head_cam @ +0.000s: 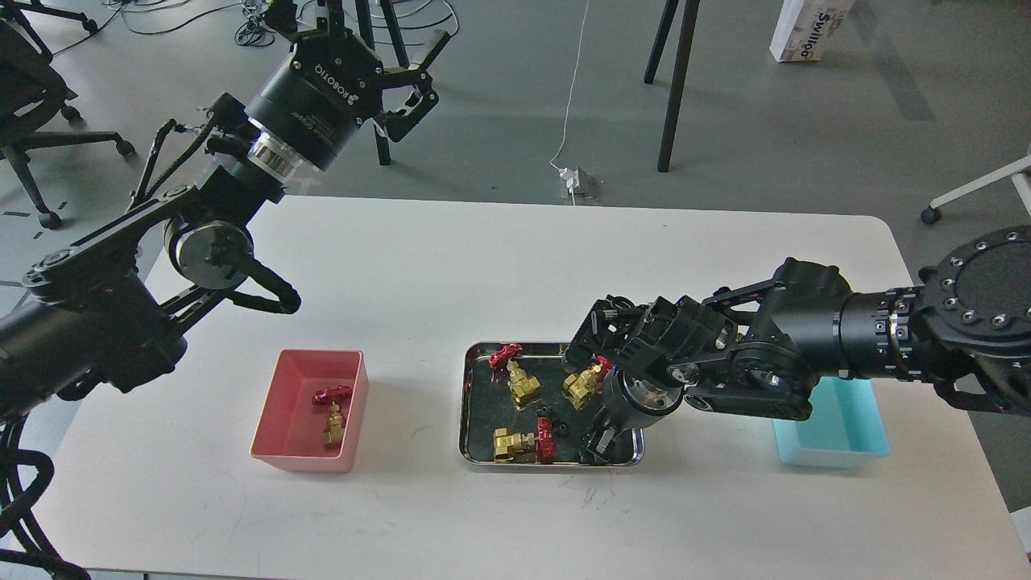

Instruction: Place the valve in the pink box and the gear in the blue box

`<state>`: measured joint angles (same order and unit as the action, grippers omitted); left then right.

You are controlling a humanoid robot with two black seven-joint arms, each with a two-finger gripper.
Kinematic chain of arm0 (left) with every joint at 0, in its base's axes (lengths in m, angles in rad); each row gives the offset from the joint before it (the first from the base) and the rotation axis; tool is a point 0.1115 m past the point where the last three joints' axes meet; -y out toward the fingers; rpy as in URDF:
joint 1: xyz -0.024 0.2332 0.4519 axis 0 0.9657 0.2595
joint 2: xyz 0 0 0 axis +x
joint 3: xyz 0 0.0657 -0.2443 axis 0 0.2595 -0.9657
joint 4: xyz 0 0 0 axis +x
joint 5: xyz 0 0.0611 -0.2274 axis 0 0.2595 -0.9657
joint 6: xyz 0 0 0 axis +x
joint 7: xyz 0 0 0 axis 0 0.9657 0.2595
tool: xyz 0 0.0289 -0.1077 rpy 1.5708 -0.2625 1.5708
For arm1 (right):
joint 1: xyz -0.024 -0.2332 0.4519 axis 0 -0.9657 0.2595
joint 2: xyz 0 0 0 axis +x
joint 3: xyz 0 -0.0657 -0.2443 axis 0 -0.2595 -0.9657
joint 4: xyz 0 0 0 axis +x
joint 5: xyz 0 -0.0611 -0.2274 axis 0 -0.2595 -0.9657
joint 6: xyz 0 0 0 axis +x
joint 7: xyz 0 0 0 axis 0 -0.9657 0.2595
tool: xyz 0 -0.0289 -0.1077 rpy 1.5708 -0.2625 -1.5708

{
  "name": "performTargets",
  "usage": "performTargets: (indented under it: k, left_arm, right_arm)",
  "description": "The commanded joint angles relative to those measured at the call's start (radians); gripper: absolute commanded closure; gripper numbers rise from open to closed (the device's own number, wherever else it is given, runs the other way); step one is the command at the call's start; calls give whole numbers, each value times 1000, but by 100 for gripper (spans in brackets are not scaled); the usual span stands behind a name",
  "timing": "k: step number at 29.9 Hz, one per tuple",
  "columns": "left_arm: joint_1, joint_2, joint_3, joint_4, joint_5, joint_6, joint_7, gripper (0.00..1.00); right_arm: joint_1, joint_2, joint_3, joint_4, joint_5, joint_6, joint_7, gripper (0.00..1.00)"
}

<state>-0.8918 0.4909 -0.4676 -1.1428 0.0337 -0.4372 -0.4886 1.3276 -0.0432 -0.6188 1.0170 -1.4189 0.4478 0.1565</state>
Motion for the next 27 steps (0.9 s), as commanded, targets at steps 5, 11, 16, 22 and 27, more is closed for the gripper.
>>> performTargets:
  k: [5, 11, 16, 22, 27]
  left_arm:
    - [1, 0, 0, 0, 0, 0, 0, 1]
    - [1, 0, 1, 1, 0, 0, 0, 1]
    - [5, 0, 1, 1, 0, 0, 0, 1]
    - [5, 0, 1, 1, 0, 0, 0, 1]
    - [5, 0, 0, 1, 0, 0, 0, 1]
  right_arm:
    - [1, 0, -6, 20, 12, 0, 0, 62]
    - [-1, 0, -6, 21, 14, 0, 0, 63]
    - [-1, 0, -7, 23, 12, 0, 0, 70]
    - [-1, 0, -7, 21, 9, 0, -3, 82]
    - [1, 0, -1, 20, 11, -1, -8, 90]
